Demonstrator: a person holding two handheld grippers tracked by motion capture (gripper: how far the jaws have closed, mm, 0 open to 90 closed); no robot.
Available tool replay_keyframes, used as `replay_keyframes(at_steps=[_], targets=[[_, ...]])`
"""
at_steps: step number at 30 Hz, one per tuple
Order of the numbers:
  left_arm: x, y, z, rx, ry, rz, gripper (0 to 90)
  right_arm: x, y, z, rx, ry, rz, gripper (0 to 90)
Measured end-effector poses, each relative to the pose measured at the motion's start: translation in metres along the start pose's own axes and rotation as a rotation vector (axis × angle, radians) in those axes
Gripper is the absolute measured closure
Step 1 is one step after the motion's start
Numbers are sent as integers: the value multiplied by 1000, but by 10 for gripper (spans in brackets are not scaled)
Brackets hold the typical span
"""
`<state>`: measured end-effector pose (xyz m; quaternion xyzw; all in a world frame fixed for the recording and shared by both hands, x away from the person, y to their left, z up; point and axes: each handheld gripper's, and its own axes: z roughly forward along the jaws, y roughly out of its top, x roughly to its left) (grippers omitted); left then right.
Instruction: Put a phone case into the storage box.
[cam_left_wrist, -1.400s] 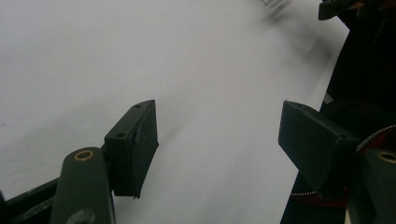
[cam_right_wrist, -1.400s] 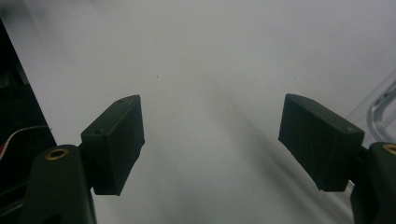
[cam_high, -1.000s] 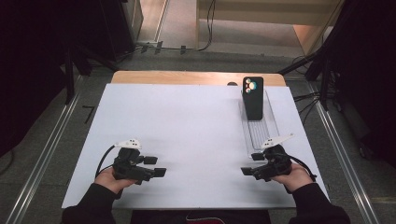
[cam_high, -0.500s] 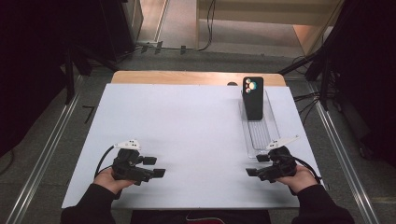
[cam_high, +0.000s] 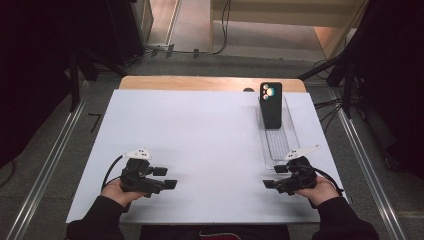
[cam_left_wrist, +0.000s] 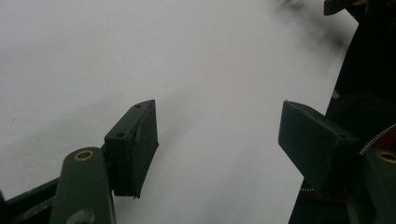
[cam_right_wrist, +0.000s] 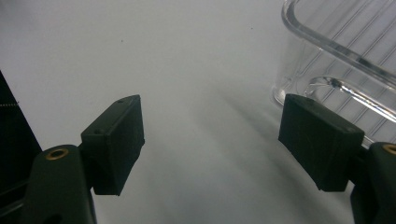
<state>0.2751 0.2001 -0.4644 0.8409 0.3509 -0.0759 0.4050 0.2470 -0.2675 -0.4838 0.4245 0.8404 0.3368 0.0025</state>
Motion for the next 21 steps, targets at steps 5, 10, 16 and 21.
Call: replay_keyframes(at_steps=[5,10,16,21], targets=[[0,0,0,1,-2,2,285,0,0,0,-2,0,-3,205],[0,0,0,1,-1,2,285,0,0,0,-2,-1,-6,205],[0,0,0,2,-2,3,285,0,0,0,-1,-4,-4,205],[0,0,0,1,-3,2,285,0,0,0,-1,-4,-3,205]])
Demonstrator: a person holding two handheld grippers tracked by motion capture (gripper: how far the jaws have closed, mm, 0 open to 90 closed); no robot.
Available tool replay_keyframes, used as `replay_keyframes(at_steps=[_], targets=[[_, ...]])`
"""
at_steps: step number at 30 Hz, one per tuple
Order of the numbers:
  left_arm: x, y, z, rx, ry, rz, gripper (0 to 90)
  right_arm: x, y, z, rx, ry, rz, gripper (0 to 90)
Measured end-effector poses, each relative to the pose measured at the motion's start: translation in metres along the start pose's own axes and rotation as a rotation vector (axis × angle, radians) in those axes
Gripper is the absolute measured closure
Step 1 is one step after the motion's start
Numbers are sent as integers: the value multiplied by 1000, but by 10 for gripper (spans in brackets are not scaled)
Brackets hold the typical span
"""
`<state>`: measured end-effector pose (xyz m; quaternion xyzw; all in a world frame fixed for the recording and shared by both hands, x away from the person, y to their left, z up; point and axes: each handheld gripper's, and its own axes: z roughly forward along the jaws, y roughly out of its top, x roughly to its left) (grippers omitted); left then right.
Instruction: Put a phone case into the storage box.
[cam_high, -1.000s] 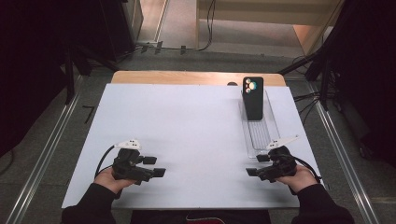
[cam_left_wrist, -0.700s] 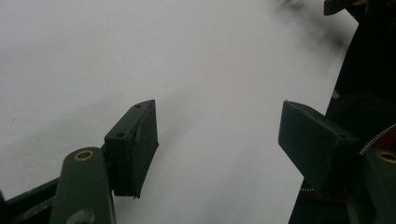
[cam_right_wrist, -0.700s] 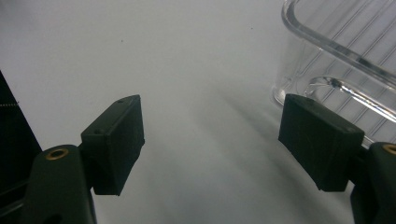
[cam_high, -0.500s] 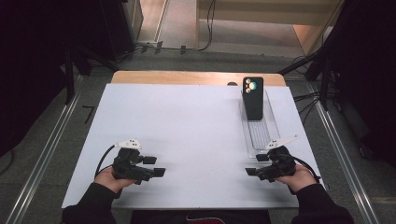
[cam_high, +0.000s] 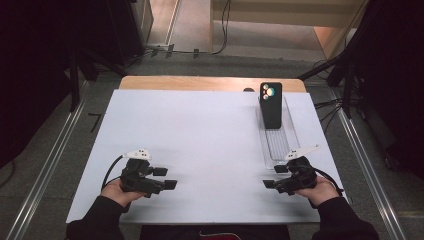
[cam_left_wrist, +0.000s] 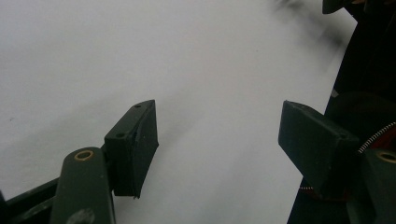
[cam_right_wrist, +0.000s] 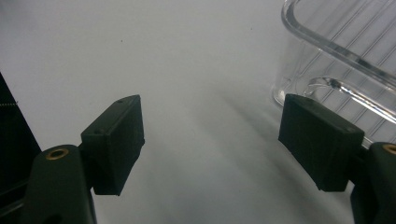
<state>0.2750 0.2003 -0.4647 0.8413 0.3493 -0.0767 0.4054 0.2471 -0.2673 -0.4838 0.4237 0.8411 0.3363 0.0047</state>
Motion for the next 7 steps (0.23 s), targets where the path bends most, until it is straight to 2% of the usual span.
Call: replay_keyframes(at_steps=[7], targets=[[0,0,0,4,1,0,285,0,0,0,0,-6,-3,205]])
